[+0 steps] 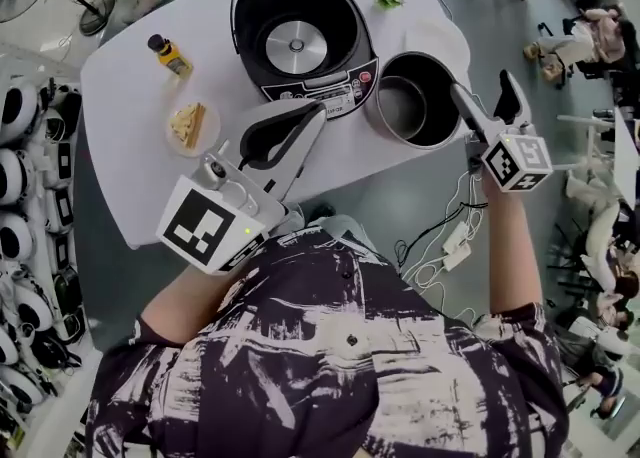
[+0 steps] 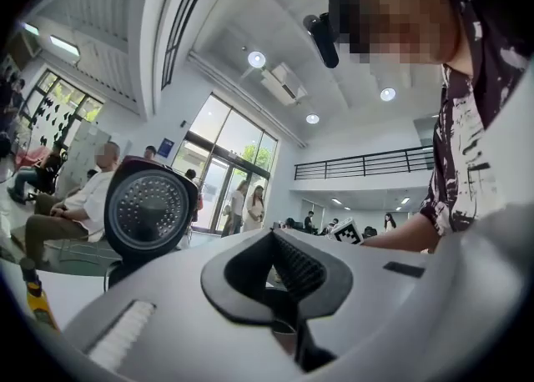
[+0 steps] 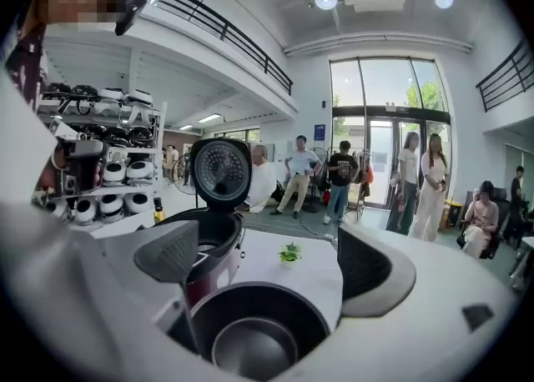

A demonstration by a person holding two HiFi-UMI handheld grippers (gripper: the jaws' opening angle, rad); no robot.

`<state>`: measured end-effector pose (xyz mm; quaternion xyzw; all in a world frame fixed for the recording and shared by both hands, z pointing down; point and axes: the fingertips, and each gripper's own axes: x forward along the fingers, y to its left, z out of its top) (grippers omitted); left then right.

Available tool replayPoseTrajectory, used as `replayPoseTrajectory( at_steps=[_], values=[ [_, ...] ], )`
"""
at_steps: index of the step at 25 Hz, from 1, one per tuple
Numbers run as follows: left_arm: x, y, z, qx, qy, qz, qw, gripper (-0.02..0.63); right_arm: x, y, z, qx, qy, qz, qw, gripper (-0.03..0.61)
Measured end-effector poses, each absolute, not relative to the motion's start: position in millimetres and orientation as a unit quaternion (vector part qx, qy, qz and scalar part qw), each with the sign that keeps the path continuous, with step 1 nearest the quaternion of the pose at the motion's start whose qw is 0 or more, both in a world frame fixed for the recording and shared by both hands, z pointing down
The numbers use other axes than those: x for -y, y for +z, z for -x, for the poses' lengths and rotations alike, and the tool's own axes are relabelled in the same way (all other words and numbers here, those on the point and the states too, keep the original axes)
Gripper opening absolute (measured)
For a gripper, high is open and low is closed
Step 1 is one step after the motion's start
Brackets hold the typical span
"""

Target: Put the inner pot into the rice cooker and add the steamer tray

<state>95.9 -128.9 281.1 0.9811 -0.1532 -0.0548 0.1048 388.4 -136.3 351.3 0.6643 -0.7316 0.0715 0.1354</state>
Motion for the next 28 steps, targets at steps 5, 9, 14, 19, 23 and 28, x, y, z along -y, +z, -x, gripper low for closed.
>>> replayPoseTrajectory(
  at_steps=[5,9,14,19,23,28],
  values=[
    [150.9,284.9,-86.3,0.192,-0.060,-0.974,0.106,0.005,163.1,397.2,-426.0,0.729,0.114,-0.649,0.187,0.477],
    [161.0,289.8,-84.0,0.223,-0.055,-0.967,0.110,0.005,169.9,448.5,-446.8,0.731,0.163,-0.625,0.221,0.477],
    [170.3,292.4,-92.9,0.252,-0.048,-0.960,0.112,0.005,172.4,517.2,-467.4,0.730,0.245,-0.580,0.268,0.477],
    [175.8,292.1,-104.1,0.273,-0.043,-0.954,0.113,0.005,164.8,579.4,-483.3,0.707,0.318,-0.535,0.335,0.472],
    [179.1,289.7,-106.7,0.282,-0.042,-0.952,0.111,0.005,158.8,608.6,-488.0,0.683,0.365,-0.511,0.373,0.322],
    [180.3,290.2,-105.1,0.292,-0.040,-0.949,0.110,0.005,145.9,633.7,-498.2,0.645,0.419,-0.484,0.417,0.047]
  ],
)
